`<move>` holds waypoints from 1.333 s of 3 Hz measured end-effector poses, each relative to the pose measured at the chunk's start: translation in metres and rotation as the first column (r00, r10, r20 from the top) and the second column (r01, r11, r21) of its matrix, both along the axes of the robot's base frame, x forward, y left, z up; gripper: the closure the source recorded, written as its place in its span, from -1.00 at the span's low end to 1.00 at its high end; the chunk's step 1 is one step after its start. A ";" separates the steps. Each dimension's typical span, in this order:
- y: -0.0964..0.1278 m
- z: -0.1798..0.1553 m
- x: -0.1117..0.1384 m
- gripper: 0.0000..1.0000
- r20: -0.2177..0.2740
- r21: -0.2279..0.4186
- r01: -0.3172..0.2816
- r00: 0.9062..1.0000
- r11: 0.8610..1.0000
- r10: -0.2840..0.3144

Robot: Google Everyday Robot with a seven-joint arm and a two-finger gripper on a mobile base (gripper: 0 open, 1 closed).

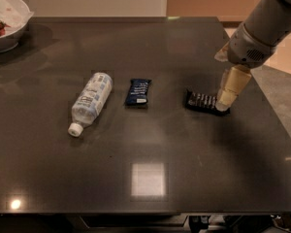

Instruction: Move rxbar chocolate near rxbar blueberry

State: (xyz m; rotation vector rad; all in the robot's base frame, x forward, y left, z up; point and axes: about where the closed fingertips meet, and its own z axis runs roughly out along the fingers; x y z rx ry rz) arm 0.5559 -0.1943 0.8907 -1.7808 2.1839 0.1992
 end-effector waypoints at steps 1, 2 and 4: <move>0.003 -0.026 -0.009 -1.00 -0.028 -0.010 -0.015 0.999 1.000 0.015; 0.007 -0.051 -0.020 -1.00 -0.050 -0.023 -0.040 0.998 0.999 0.039; 0.014 -0.076 -0.031 -0.66 -0.068 -0.038 -0.066 0.996 0.997 0.063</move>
Offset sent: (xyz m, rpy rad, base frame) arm -0.0383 0.0115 -0.0856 -0.0476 0.0745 0.0783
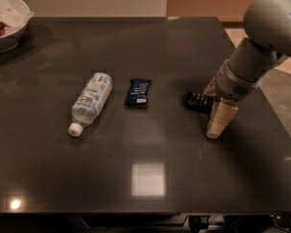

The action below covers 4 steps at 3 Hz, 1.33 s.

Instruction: Move rxbar chocolate near rxbar blueberry

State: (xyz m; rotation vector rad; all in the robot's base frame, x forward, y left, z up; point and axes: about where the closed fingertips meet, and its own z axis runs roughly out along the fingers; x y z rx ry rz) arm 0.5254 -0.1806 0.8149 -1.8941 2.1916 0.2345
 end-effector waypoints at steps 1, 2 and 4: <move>-0.001 0.004 0.001 -0.19 -0.002 0.015 0.008 1.000 1.000 -0.008; -0.002 0.014 0.003 0.27 0.000 0.033 0.012 1.000 0.999 -0.012; 0.003 0.034 0.005 1.00 0.004 0.054 0.001 1.000 0.999 -0.001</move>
Offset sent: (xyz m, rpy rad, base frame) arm 0.0038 -0.0049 0.0301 0.0556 -0.0032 -0.0184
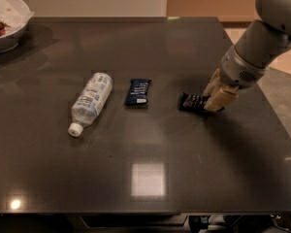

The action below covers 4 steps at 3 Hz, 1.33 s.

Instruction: Move rxbar chocolate near rxbar blueberry

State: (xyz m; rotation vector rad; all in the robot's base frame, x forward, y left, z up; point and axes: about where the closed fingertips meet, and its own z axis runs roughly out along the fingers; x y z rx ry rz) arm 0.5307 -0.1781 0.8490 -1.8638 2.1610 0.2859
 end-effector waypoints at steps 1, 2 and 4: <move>0.009 0.003 0.005 1.00 -0.006 0.002 -0.019 1.000 1.000 0.019; 0.024 -0.001 0.011 1.00 -0.011 0.001 -0.049 0.999 0.999 0.049; 0.060 -0.001 0.031 1.00 0.005 0.015 -0.102 0.995 0.995 0.102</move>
Offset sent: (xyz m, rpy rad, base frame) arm 0.0171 0.0434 -0.0038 -0.0033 0.0218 0.0926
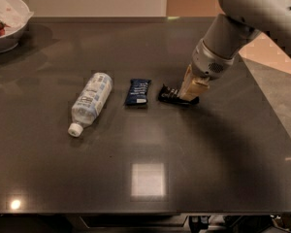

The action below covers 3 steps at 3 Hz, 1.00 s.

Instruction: Move rxbar chocolate near rxbar blueberry

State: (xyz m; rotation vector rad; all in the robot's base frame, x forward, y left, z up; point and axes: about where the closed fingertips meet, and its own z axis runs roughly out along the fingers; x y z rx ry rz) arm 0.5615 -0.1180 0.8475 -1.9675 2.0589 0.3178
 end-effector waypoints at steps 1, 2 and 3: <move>0.019 0.006 0.009 1.00 0.016 0.020 -0.025 1.000 0.999 0.025; 0.030 0.009 0.014 1.00 0.027 0.029 -0.041 0.999 0.999 0.041; 0.040 0.012 0.019 0.62 0.053 0.033 -0.055 0.997 0.998 0.054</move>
Offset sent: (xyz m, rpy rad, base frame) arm 0.0187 0.0414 0.0171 0.0405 -0.0381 0.0586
